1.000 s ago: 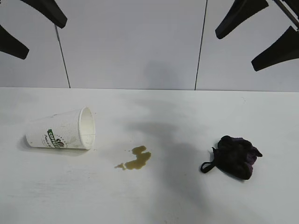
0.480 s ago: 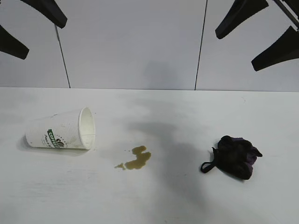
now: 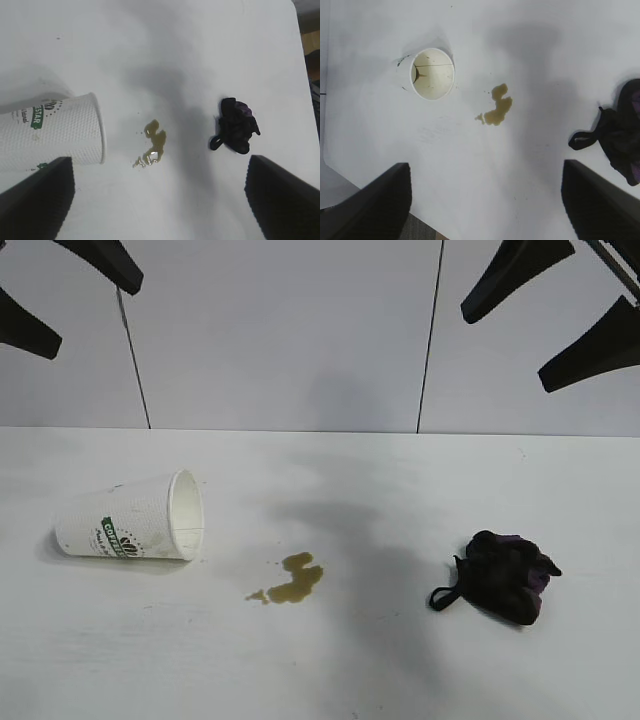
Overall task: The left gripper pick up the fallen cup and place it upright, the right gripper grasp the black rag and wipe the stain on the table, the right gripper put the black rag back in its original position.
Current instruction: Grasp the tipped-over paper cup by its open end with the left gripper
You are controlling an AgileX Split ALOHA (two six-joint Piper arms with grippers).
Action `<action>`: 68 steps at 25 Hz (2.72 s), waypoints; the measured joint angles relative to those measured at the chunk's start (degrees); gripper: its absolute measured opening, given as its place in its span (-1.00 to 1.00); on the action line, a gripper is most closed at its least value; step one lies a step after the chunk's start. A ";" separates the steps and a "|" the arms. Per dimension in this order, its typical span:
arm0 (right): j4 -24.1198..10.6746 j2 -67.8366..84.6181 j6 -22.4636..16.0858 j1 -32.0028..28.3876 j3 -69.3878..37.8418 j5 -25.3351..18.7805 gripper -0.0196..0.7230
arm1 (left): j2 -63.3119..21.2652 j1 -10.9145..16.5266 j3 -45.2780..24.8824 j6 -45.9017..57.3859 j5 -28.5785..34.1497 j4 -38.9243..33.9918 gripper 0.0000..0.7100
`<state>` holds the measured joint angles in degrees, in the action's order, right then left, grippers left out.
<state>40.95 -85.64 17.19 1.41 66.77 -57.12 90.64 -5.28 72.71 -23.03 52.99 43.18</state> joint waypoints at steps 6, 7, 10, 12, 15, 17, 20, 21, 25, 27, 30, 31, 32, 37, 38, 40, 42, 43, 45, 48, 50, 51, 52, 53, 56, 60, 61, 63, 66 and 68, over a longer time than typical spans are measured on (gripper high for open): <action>0.00 0.00 0.00 0.00 0.00 0.13 0.58 | 0.00 -4.70 1.42 -22.97 -0.06 -1.40 0.87; 0.00 0.00 0.00 0.00 0.00 0.28 0.58 | 0.00 -5.94 1.42 -29.07 -0.43 -1.46 0.87; 0.00 0.00 0.00 0.00 0.00 0.95 0.58 | 0.00 -10.39 1.42 -45.13 -1.12 -2.85 0.87; 0.00 0.00 0.00 0.00 0.00 1.07 0.58 | 0.00 -13.15 1.42 -51.90 -2.32 -7.20 0.87; 0.00 0.00 0.00 0.00 0.00 1.14 0.58 | 0.43 -16.75 1.42 -55.07 -5.57 -17.30 0.87; 0.00 0.00 0.00 0.00 0.00 1.14 0.58 | 1.79 -18.27 1.42 -53.41 -7.18 -23.26 0.87; 0.00 0.00 0.00 0.00 0.00 1.14 0.58 | 5.68 -19.06 1.42 -49.48 -8.00 -31.11 0.87; 0.00 0.00 0.00 0.00 0.00 1.14 0.58 | 7.19 -19.06 1.42 -48.67 -8.12 -32.85 0.87; 0.06 0.00 0.00 0.00 0.00 1.14 0.58 | 12.09 -19.06 1.42 -47.19 -8.36 -39.37 0.87; 0.06 0.00 0.00 0.00 0.00 1.14 0.58 | 13.84 -19.06 1.42 -46.71 -8.36 -41.69 0.87; 0.06 0.00 0.00 0.00 0.00 1.20 0.58 | 16.16 -19.06 1.42 -45.72 -9.41 -44.25 0.87; 0.06 0.00 0.00 0.00 0.00 1.27 0.58 | 16.75 -19.06 1.42 -45.40 -9.98 -44.79 0.87; 0.06 0.00 0.00 0.00 0.00 1.39 0.58 | 17.42 -19.06 1.64 -45.12 -10.39 -45.03 0.87; 0.06 0.00 0.00 0.00 0.00 1.89 0.58 | 19.91 -19.06 2.30 -44.80 -11.59 -46.00 0.87; 0.06 0.00 0.00 0.00 0.00 1.89 0.58 | 20.22 -19.06 2.38 -44.80 -11.65 -46.58 0.87; 0.06 0.00 0.00 0.00 0.00 2.06 0.58 | 21.10 -19.06 2.79 -44.76 -11.88 -47.17 0.87; 0.06 0.00 0.00 0.00 0.00 2.17 0.58 | 21.75 -19.12 3.04 -44.76 -12.26 -47.65 0.87; 0.06 0.00 0.00 0.00 0.00 2.17 0.58 | 22.19 -19.25 3.35 -44.76 -12.31 -48.02 0.87; 0.06 0.00 0.00 0.00 0.00 2.22 0.58 | 23.06 -19.62 3.94 -44.76 -12.31 -48.31 0.87; 0.06 0.00 0.00 0.00 0.00 2.22 0.58 | 24.72 -20.56 5.37 -43.82 -12.31 -49.06 0.87; 0.06 0.00 0.00 0.00 0.00 2.22 0.58 | 25.95 -21.37 6.57 -41.54 -11.96 -50.54 0.87; 0.06 0.00 0.00 0.00 0.00 2.22 0.58 | 26.61 -21.79 7.19 -40.21 -11.37 -51.83 0.87; 0.06 0.00 0.00 0.00 0.00 2.22 0.58 | 27.26 -22.14 7.97 -38.27 -10.79 -53.15 0.87; 0.06 0.00 0.00 0.00 0.00 2.22 0.58 | 28.01 -22.55 8.79 -36.28 -10.08 -54.17 0.87; -0.01 0.00 0.00 0.00 0.00 2.22 0.58 | 29.50 -23.22 10.43 -32.64 -8.65 -56.16 0.87; -0.01 0.00 0.00 0.00 0.00 2.22 0.58 | 29.76 -24.33 10.93 -31.89 -7.99 -56.51 0.87; -0.01 0.00 0.00 0.00 0.00 2.22 0.58 | 29.76 -24.44 11.01 -31.79 -7.99 -56.51 0.87; -0.01 0.00 0.00 0.00 0.00 2.22 0.58 | 29.87 -24.67 11.14 -31.65 -7.99 -56.51 0.87; -0.01 0.00 0.00 0.00 0.00 2.22 0.58 | 30.20 -24.71 11.14 -30.95 -7.92 -56.51 0.87; -0.01 0.00 0.00 0.00 0.00 2.22 0.58 | 30.45 -24.71 11.14 -30.61 -8.09 -56.51 0.87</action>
<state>40.94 -85.64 17.19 1.41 66.77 -54.90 121.10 -30.00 83.84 -53.64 44.90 -13.34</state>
